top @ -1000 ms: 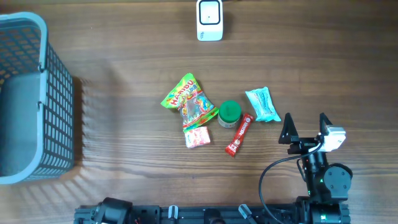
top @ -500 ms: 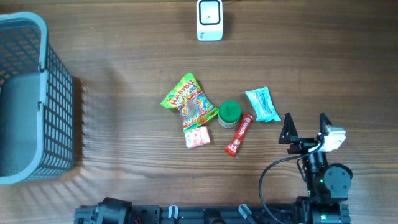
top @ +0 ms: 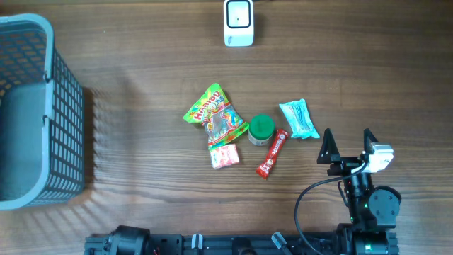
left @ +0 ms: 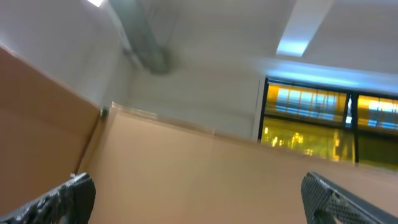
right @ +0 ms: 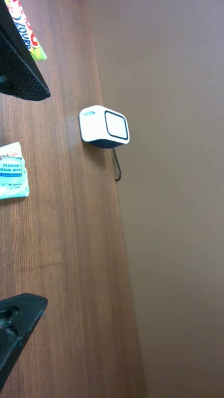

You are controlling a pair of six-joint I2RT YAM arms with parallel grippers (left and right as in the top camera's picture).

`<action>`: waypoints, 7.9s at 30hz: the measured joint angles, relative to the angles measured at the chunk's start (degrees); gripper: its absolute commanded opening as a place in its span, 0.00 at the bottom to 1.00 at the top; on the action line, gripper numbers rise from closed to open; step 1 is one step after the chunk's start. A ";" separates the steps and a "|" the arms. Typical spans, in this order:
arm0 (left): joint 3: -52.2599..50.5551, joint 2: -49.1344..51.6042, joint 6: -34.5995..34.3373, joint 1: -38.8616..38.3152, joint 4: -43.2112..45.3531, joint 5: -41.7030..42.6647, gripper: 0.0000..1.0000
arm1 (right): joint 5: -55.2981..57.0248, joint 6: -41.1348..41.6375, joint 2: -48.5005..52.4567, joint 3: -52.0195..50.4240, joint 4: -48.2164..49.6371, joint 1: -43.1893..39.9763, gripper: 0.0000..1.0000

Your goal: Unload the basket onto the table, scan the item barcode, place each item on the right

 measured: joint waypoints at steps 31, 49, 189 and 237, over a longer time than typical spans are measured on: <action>-67.21 0.13 -5.03 0.00 29.42 8.52 1.00 | 0.00 0.00 0.00 0.00 0.00 0.00 1.00; -69.05 0.15 -7.72 0.00 19.30 6.84 1.00 | 0.00 0.00 0.00 0.00 0.00 0.00 1.00; -69.05 0.26 -7.72 0.00 19.37 6.84 1.00 | -1.51 33.03 117.22 89.07 -68.54 35.45 0.98; -69.05 0.26 -7.74 0.00 19.34 6.82 1.00 | -25.38 14.82 115.62 96.67 -92.08 20.35 0.58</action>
